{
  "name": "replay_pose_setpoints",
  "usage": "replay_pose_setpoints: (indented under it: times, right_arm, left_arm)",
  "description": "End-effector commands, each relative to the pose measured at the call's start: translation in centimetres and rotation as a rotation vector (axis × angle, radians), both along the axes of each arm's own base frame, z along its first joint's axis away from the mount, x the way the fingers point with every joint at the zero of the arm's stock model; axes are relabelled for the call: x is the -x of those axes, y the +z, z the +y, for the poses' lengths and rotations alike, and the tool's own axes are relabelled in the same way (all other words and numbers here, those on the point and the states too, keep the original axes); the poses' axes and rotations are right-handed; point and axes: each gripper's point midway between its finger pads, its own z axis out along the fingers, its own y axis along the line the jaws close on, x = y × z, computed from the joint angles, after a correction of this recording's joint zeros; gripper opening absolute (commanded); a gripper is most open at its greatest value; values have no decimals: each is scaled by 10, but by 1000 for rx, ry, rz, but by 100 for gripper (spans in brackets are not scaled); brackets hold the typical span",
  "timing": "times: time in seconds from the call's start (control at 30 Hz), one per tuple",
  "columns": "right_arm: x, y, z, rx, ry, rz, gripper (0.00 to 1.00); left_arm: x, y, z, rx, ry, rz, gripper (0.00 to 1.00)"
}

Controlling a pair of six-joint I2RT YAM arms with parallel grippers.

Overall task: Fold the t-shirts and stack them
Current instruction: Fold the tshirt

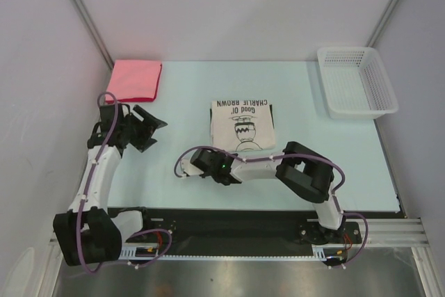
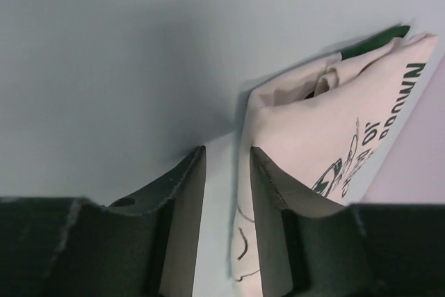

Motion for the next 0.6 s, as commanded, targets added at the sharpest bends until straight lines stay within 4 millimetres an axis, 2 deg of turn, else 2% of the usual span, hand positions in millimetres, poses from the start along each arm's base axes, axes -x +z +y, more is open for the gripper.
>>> replay_pose_setpoints:
  times: [0.0, 0.1, 0.13, 0.17, 0.2, 0.23, 0.27, 0.3, 0.33, 0.47, 0.57]
  right_arm:
    - [-19, 0, 7, 6, 3, -25, 37]
    - [-28, -1, 7, 11, 0, -23, 33]
    - [-31, -2, 8, 11, -5, -21, 28]
    - [-33, -2, 9, 5, -6, -12, 24]
    - [-36, -2, 8, -1, -13, -4, 20]
    - [-38, 0, 9, 0, -16, 4, 9]
    - [-39, 2, 10, -10, -23, 13, 3]
    - [-42, 4, 9, -10, -33, 14, 0]
    - [-42, 7, 9, -11, -39, 17, 0]
    - [-46, 27, 9, -56, -48, 10, 0]
    - [-49, 36, 5, -80, -60, 21, 0]
  left_arm:
    - [9, -6, 0, 34, -11, 45, 80]
    - [10, -12, 0, 32, -27, 67, 81]
    - [7, -11, -1, 36, -40, 56, 82]
    - [6, -10, -5, 51, -61, 48, 88]
    - [1, -7, -6, 49, -81, 18, 89]
    - [-2, -9, -6, 49, -86, 16, 90]
    - [-4, -9, -6, 48, -90, 10, 91]
    - [-9, -8, -5, 44, -92, -8, 91]
    - [-12, -10, -5, 48, -87, -9, 97]
    - [-29, -12, -20, 161, -122, -48, 98]
    - [-42, -20, -33, 255, -138, -57, 99]
